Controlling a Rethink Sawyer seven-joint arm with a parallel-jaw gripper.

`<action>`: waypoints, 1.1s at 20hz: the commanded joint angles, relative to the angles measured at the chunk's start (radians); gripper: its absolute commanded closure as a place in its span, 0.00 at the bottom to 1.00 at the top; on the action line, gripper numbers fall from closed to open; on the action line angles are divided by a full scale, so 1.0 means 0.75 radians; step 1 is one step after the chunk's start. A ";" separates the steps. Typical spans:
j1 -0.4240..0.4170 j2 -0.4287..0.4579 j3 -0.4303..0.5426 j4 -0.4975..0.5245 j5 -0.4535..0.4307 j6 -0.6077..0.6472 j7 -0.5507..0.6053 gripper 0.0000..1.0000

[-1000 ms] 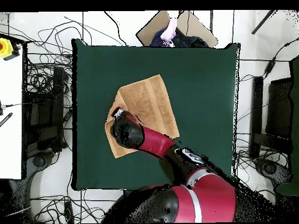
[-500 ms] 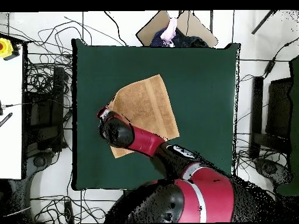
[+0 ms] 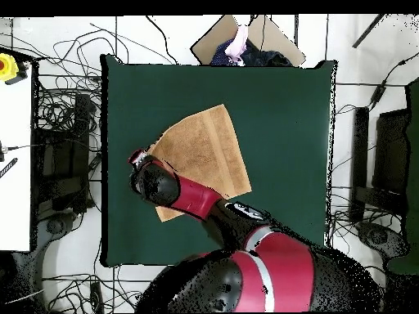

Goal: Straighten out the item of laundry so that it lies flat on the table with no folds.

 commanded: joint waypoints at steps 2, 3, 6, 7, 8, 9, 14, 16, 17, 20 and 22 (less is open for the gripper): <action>0.120 -0.052 -0.066 0.015 0.140 -0.066 0.384 0.00; 0.131 -0.056 -0.077 0.014 0.142 -0.074 0.383 0.00; 0.156 -0.065 -0.100 0.012 0.150 -0.079 0.374 0.00; 0.168 -0.071 -0.112 0.010 0.156 -0.075 0.370 0.00; 0.184 -0.079 -0.129 0.006 0.172 -0.065 0.367 0.00; 0.206 -0.086 -0.157 -0.002 0.177 -0.067 0.351 0.00; 0.336 -0.139 -0.354 -0.068 0.216 0.022 0.231 0.00; 0.372 -0.133 -0.419 -0.097 0.218 0.059 0.195 0.00; 0.380 -0.124 -0.438 -0.107 0.209 0.060 0.180 0.00; 0.417 -0.096 -0.525 -0.143 0.177 0.047 0.125 0.00; 0.454 -0.073 -0.621 -0.182 0.149 0.052 0.072 0.00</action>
